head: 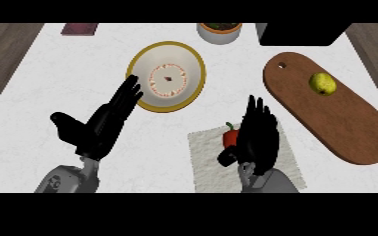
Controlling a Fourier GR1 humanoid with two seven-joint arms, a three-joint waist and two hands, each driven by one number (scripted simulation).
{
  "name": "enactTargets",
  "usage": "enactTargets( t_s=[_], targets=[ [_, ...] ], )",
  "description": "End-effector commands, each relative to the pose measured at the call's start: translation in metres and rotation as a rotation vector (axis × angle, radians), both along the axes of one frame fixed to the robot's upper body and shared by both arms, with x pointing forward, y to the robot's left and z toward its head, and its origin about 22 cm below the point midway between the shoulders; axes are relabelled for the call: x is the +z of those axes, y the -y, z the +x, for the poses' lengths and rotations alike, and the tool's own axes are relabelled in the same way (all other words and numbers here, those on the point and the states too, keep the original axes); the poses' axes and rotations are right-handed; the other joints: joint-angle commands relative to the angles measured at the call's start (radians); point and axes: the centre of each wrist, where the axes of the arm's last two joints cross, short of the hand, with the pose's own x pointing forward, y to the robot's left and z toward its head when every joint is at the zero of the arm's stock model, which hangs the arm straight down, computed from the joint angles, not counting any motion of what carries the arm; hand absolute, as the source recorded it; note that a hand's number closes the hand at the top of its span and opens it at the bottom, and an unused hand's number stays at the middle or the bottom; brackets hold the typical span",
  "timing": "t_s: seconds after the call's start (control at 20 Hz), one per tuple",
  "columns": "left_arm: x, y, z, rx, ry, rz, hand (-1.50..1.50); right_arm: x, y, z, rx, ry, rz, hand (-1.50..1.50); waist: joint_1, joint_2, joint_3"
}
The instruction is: Pick the bell pepper from the placemat and place it in the bowl
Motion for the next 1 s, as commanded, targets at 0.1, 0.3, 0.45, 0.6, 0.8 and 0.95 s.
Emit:
enactTargets(
  t_s=[0.1, 0.3, 0.45, 0.6, 0.8, 0.95],
  targets=[
    [-0.013, 0.004, -0.007, 0.008, -0.011, -0.014, 0.00, -0.002, -0.004, 0.012, -0.195, -0.221, -0.056, -1.50, 0.006, 0.001, 0.000],
    [-0.006, 0.001, 0.000, 0.002, -0.004, -0.003, 0.00, -0.014, 0.000, 0.005, -0.199, -0.295, -0.051, -1.50, -0.004, 0.000, 0.001],
    [-0.010, 0.005, -0.006, 0.001, -0.005, -0.005, 0.00, -0.008, 0.003, 0.016, -0.209, -0.293, -0.046, -1.50, 0.003, 0.000, 0.002],
    [-0.005, 0.011, -0.006, 0.002, 0.004, -0.019, 0.00, -0.021, -0.006, 0.006, -0.191, -0.291, -0.056, -1.50, 0.006, -0.002, 0.002],
    [-0.002, -0.001, 0.004, -0.003, 0.006, -0.005, 0.00, -0.024, -0.008, 0.020, -0.203, -0.286, -0.077, -1.50, 0.010, 0.002, 0.002],
    [-0.012, -0.006, 0.009, 0.000, -0.002, 0.000, 0.00, -0.030, -0.010, 0.025, -0.204, -0.302, -0.081, -1.50, 0.008, 0.005, 0.002]
  ],
)
